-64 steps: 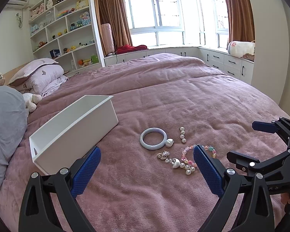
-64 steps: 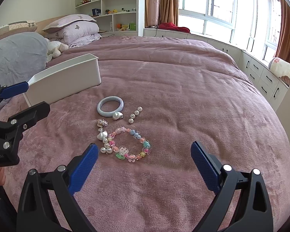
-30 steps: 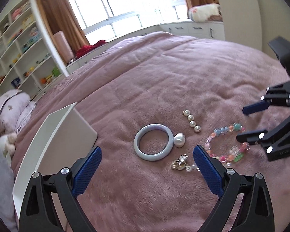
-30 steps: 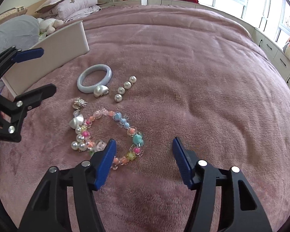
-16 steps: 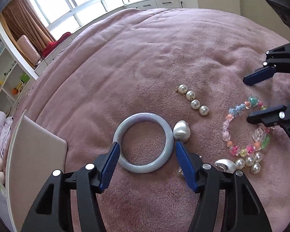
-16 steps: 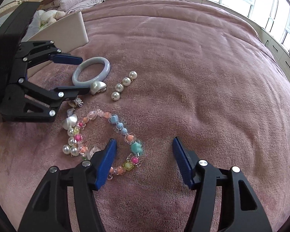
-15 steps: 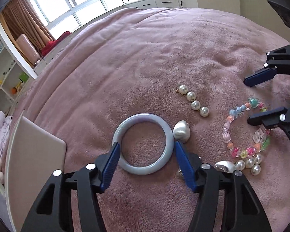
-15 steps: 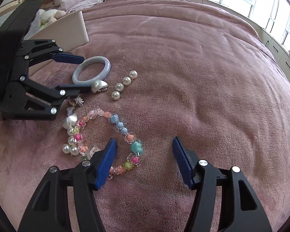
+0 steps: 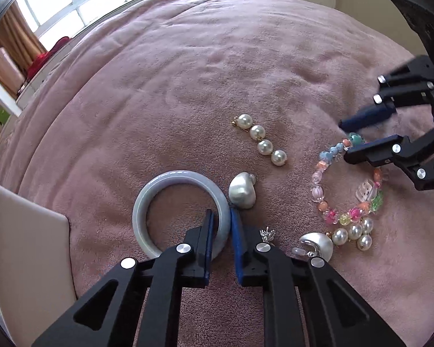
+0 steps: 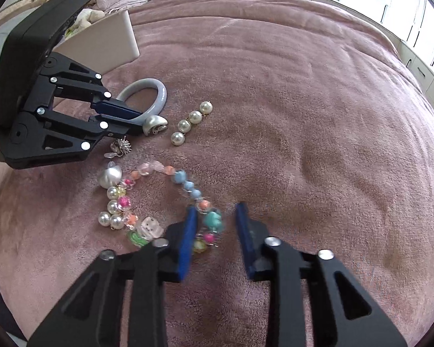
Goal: Organize jewelry
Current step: 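Grasp the grey bangle with the left tool while the right tool grasps the beaded bracelet, then carry the bangle and bracelet into the white box and open both tools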
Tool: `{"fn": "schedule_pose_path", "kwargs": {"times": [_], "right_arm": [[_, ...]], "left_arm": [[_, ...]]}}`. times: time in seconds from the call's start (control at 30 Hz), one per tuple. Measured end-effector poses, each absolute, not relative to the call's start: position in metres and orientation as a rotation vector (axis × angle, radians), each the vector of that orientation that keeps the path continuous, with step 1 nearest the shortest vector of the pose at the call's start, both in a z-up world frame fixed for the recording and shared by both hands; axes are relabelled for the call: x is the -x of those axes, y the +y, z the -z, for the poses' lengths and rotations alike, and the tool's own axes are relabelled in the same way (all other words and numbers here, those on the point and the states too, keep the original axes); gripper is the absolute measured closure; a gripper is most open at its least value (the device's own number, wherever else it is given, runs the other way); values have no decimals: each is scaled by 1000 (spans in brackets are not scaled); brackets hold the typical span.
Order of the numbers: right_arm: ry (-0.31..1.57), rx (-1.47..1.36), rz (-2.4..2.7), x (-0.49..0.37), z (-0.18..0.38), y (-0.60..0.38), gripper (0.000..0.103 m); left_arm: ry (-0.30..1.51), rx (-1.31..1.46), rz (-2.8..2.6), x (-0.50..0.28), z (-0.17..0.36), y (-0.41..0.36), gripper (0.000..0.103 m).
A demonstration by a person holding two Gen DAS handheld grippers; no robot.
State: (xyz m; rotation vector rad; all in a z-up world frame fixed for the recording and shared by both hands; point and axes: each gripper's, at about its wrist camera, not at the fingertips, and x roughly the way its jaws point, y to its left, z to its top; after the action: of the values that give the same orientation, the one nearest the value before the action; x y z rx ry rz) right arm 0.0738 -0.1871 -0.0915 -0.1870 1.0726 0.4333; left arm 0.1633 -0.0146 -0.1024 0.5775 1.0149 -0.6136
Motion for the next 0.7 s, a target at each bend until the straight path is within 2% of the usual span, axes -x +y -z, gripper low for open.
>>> {"fn": "schedule_pose_path", "kwargs": {"times": [0.1, 0.13, 0.4, 0.7], "right_arm": [[1078, 168, -442, -74, 89, -186, 88], [1078, 159, -451, -73, 88, -186, 92], [1003, 71, -513, -69, 49, -184, 92], [876, 39, -588, -78, -26, -152, 92]], "left_arm": [[1013, -542, 573, -164, 99, -15, 88], [1009, -524, 562, -163, 97, -14, 88], [940, -367, 543, -147, 70, 5, 87], [850, -168, 516, -131, 6, 58, 86]]}}
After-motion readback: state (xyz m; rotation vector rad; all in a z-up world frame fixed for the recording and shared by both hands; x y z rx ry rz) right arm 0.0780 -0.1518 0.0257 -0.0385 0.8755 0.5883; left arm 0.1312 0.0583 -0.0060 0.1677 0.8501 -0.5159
